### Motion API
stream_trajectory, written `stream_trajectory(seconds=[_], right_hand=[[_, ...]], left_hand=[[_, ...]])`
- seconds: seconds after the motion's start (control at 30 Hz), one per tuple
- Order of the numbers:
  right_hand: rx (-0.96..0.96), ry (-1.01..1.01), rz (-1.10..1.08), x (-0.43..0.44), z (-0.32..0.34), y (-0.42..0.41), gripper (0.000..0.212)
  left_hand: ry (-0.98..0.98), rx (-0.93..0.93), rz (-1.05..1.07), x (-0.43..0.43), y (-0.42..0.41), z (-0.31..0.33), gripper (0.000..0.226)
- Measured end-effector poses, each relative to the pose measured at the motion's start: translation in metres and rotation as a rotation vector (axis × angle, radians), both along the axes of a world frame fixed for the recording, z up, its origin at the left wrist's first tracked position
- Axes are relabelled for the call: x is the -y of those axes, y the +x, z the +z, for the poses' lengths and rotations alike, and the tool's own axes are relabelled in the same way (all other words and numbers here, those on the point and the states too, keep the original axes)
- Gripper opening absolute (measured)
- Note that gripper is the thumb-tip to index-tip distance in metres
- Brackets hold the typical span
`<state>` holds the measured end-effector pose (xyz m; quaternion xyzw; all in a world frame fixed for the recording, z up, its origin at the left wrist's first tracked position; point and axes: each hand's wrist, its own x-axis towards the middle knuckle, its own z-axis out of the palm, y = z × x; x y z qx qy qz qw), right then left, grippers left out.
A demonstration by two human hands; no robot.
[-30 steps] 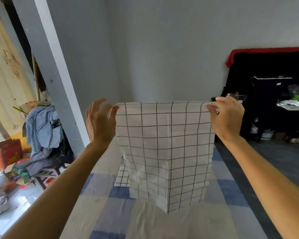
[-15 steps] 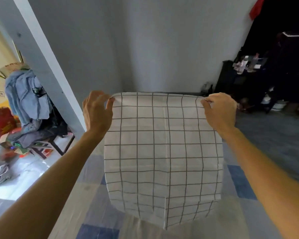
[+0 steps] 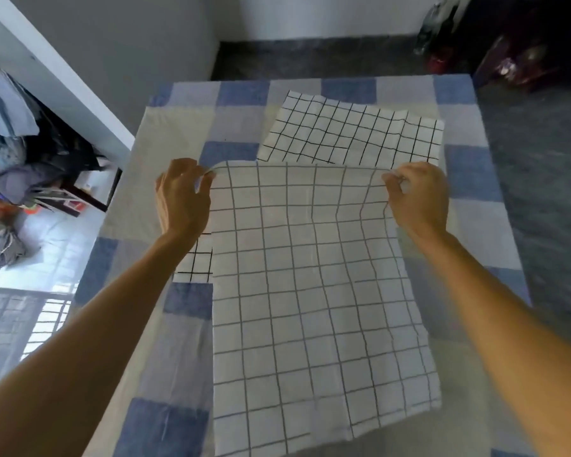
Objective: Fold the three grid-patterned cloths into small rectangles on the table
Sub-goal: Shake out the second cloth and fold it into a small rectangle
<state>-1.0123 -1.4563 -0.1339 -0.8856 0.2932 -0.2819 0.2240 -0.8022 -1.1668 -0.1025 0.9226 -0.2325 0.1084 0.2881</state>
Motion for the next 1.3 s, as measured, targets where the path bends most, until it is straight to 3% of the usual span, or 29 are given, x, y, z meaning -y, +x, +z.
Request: stream_trajectory(seconds=[0.2, 0.43, 0.57, 0.77, 0.97, 1.1, 1.3], right_hand=[[-0.003, 0.009, -0.038, -0.017, -0.016, -0.031, 0.022], [-0.117, -0.066, -0.039, -0.061, -0.017, -0.101, 0.016], [-0.172, -0.071, -0.076, -0.084, -0.015, -0.141, 0.022], [-0.336, -0.039, -0.082, -0.114, -0.026, -0.188, 0.003], [-0.546, 0.059, -0.129, -0.133, -0.031, -0.210, 0.026], [-0.558, 0.066, -0.154, -0.137, -0.027, -0.202, 0.026], [-0.536, 0.083, -0.129, -0.128, -0.026, -0.164, 0.026]], left_hand=[[0.035, -0.042, -0.123, -0.019, -0.010, -0.018, 0.024], [0.042, -0.063, -0.266, -0.077, -0.065, -0.031, 0.010], [0.104, 0.038, -0.411, -0.100, -0.109, -0.032, 0.009], [0.204, -0.064, -0.487, -0.140, -0.157, -0.038, 0.009], [0.403, -0.269, -0.618, -0.163, -0.181, -0.048, 0.041], [0.322, -0.271, -0.582, -0.151, -0.182, -0.046, 0.050], [0.174, -0.264, -0.446, -0.106, -0.160, -0.045, 0.039]])
